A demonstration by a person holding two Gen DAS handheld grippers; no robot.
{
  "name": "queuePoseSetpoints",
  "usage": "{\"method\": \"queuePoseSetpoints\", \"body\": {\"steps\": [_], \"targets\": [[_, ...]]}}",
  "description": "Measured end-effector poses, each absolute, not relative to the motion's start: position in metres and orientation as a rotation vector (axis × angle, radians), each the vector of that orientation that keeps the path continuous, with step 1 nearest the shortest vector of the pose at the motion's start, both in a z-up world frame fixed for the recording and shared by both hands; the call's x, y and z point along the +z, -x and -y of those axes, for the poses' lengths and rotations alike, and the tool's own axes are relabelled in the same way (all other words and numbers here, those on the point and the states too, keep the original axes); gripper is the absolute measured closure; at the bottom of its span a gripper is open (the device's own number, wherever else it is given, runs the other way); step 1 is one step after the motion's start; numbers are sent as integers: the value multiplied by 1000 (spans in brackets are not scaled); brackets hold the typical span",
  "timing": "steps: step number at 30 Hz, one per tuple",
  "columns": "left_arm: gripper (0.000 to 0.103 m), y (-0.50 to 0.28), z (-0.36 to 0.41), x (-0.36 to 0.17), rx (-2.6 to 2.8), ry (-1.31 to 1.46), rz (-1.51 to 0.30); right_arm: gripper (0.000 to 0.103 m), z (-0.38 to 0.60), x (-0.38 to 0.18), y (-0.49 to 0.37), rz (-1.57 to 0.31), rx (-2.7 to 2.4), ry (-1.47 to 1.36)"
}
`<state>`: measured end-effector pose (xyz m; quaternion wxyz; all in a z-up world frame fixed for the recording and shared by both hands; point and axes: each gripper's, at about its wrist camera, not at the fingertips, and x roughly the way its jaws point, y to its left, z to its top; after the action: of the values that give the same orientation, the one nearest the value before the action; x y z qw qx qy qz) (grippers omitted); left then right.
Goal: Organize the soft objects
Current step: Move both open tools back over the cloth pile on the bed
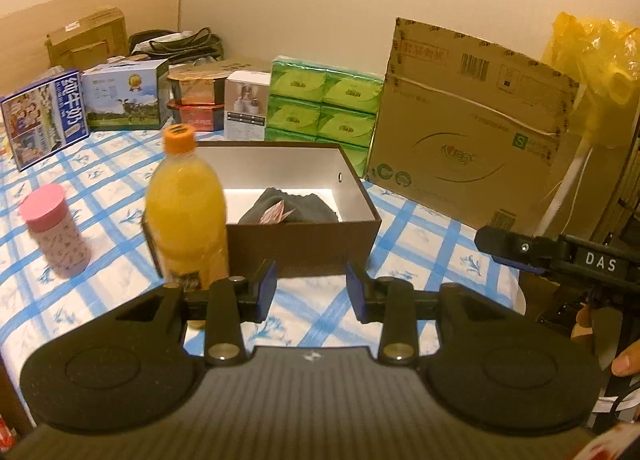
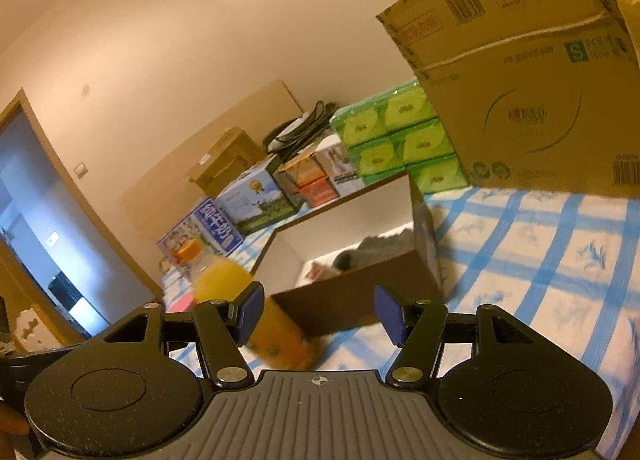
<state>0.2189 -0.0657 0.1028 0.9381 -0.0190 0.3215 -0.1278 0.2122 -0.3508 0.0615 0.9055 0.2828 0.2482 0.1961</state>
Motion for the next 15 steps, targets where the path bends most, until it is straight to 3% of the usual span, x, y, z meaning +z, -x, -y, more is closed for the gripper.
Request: {"method": "queuePoseSetpoints", "body": {"steps": [15], "targets": [[65, -138, 27, 101, -230, 79, -665, 41, 314, 58, -145, -586, 411, -545]]}}
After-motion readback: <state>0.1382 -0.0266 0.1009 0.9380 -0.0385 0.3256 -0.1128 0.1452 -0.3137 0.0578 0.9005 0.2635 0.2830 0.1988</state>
